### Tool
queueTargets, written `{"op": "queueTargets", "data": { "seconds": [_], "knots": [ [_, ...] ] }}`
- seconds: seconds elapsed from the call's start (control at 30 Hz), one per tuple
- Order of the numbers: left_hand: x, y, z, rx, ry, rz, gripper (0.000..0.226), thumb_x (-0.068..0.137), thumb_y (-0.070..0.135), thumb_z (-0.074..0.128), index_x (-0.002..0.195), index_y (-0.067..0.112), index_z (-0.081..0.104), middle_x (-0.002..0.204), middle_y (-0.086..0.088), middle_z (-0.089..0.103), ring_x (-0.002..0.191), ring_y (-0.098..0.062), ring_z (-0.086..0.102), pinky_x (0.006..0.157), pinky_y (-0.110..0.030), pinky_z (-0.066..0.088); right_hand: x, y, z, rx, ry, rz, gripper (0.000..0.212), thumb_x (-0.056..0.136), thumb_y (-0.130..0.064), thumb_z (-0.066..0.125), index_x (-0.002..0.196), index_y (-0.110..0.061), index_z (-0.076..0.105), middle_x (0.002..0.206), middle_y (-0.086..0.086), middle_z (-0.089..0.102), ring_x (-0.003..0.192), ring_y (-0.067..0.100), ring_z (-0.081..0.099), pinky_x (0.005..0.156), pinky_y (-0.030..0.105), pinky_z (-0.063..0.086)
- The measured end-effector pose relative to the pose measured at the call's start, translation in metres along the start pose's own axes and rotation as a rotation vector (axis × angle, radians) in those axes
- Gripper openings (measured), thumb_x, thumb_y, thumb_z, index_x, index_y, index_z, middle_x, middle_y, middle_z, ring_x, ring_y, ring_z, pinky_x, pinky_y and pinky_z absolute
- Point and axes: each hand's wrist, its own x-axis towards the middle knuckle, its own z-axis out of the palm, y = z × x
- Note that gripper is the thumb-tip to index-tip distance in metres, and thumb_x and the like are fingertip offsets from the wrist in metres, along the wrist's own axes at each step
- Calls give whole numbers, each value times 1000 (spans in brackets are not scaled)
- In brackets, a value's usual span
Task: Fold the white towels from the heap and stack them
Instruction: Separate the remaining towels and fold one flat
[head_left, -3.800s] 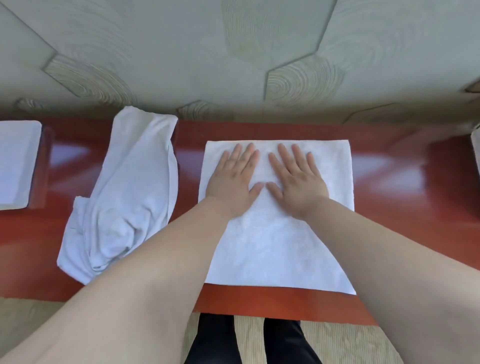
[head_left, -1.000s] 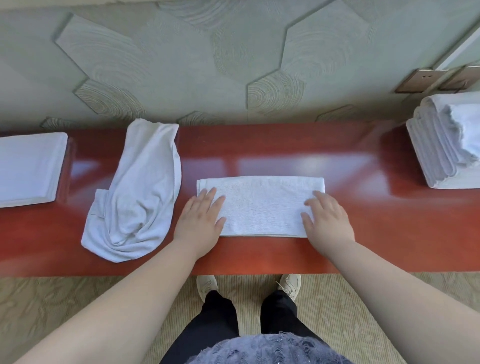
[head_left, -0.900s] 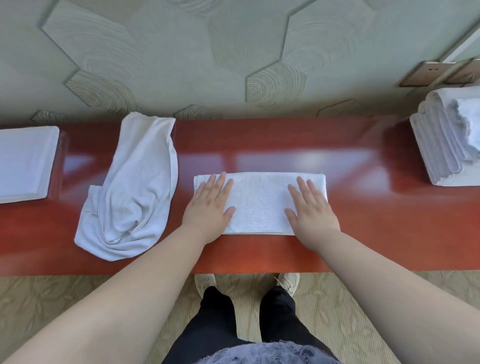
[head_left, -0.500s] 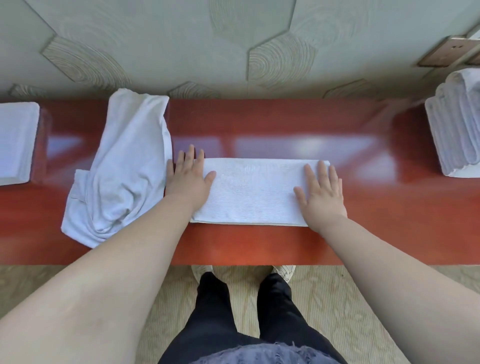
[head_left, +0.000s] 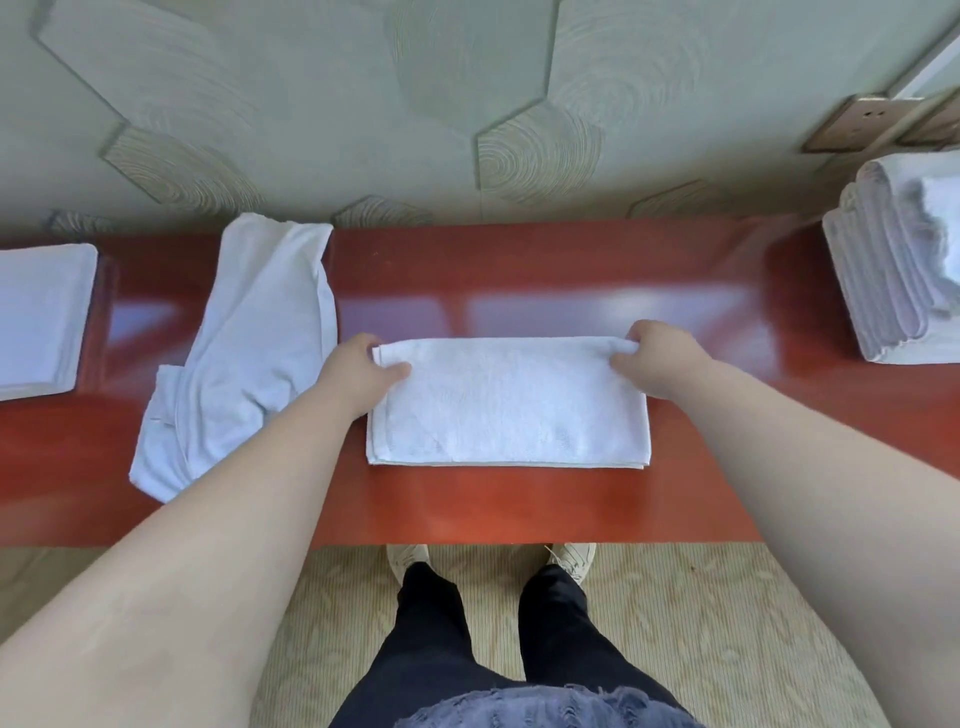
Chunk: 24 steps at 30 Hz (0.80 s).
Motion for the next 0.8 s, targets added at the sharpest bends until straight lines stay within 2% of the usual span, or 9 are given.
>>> {"op": "queueTargets", "data": {
  "seconds": [0.07,0.1,0.23,0.37,0.43,0.5,0.63,0.7,0.8],
  "knots": [
    [-11,1,6,-15,20,-59,29,90,37,76,86,13,62,82,0,62,79,-24,59,65,-33,42,-17,6,10,288,5,48,43,91,-36,68,125,-15,51,111,4,61,99,27,58,79,33,45],
    [-17,2,9,8,53,-71,30,94,39,71,86,12,60,82,-1,62,80,-25,58,66,-35,41,-26,9,17,358,-12,67,48,91,-39,71,127,-16,50,112,2,60,99,26,58,81,33,46],
    [-41,-3,26,-6,159,-148,40,103,44,52,111,7,64,108,-9,69,102,-33,62,85,-37,45,-48,24,47,434,-35,96,29,96,-40,66,112,-16,69,106,5,72,93,28,64,79,34,48],
    [-68,3,39,-34,225,-261,52,108,44,41,126,-1,60,129,-24,64,121,-43,59,100,-44,45,-55,25,48,588,-54,56,29,100,-34,61,121,-15,69,110,4,72,101,28,67,87,36,52],
    [-75,21,37,-131,257,-248,47,109,39,43,127,-1,58,129,-23,63,122,-42,58,101,-44,44,-57,27,37,694,-80,47,25,99,-29,63,120,-17,68,107,0,73,97,23,70,79,34,55],
    [-74,38,33,-258,182,-229,38,105,40,51,114,4,64,114,-16,69,109,-39,65,96,-43,50,-60,30,22,778,-100,59,23,98,-27,66,118,-15,68,105,2,74,92,20,72,74,32,57],
    [-63,73,31,-553,-204,-343,29,94,30,76,112,8,71,107,-12,78,95,-30,76,95,-52,59,-69,41,-19,883,-57,93,32,89,-38,69,113,-16,68,104,7,77,94,28,75,92,51,60],
    [-66,103,34,-537,-281,-270,24,102,27,66,117,8,68,114,-9,76,98,-26,74,93,-41,57,-74,47,-43,848,-7,70,26,97,-37,64,111,-16,69,101,6,77,92,26,75,90,46,60],
    [-76,153,38,-405,-200,-87,29,107,40,46,129,27,60,125,-1,67,111,-25,65,97,-36,51,-82,64,-86,826,98,39,32,101,-44,56,112,-17,70,103,4,76,90,22,73,89,42,59]
  ]
}}
